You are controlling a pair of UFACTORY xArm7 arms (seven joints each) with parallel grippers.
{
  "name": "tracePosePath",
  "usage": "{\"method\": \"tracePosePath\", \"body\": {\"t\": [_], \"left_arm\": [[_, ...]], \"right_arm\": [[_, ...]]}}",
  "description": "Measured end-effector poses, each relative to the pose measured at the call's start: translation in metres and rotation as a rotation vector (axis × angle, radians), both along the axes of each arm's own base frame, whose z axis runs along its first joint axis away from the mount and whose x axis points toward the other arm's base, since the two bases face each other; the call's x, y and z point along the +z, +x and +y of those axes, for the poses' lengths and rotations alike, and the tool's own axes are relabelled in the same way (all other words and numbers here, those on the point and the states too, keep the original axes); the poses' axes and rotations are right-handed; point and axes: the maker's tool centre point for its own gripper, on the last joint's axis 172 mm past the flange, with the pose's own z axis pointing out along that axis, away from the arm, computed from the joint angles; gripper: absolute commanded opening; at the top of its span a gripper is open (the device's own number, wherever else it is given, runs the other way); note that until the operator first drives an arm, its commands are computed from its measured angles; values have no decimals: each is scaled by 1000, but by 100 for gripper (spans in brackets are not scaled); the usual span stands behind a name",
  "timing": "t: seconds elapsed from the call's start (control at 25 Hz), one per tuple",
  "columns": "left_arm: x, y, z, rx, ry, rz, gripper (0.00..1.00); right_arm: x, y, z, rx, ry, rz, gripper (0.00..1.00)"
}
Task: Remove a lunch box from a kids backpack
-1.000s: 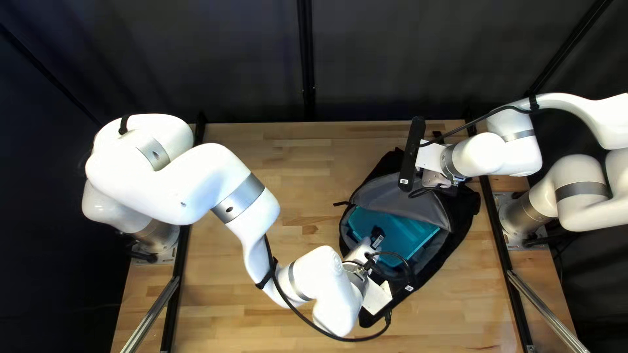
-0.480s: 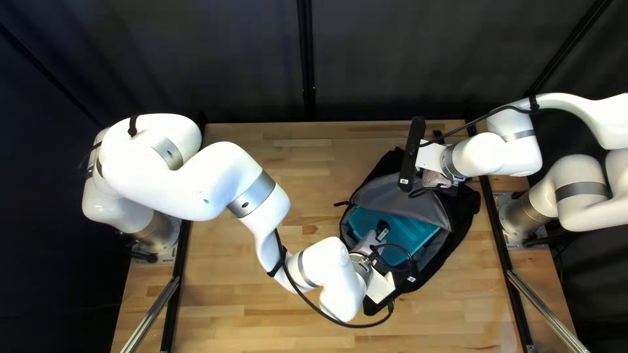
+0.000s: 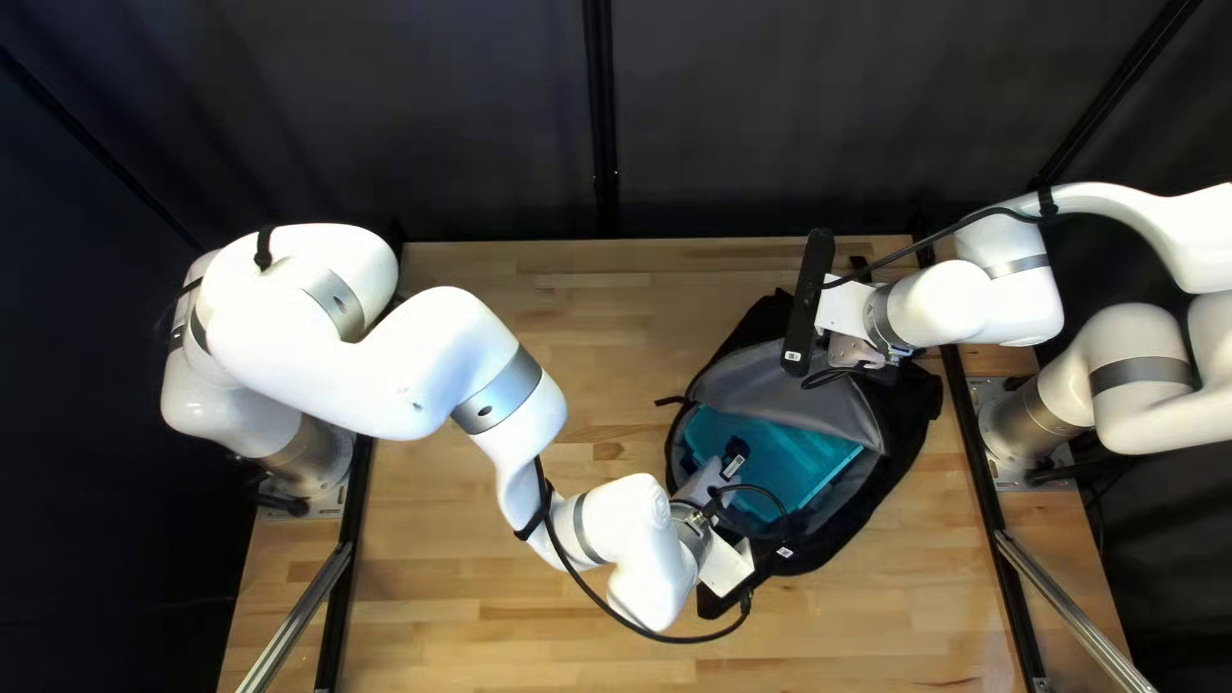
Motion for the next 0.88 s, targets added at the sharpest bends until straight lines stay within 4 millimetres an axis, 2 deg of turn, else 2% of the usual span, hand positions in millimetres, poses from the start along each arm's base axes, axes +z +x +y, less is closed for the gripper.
{"method": "tracePosePath", "body": {"t": [0.24,0.48,0.88], "left_arm": [[1,0,9,-5,16,-18,100],[6,5,9,-23,38,-33,100],[34,-5,0,-37,78,-57,100]], "right_arm": [[0,0,0,0,0,0,0],[0,0,0,0,0,0,0],[0,0,0,0,0,0,0]]}}
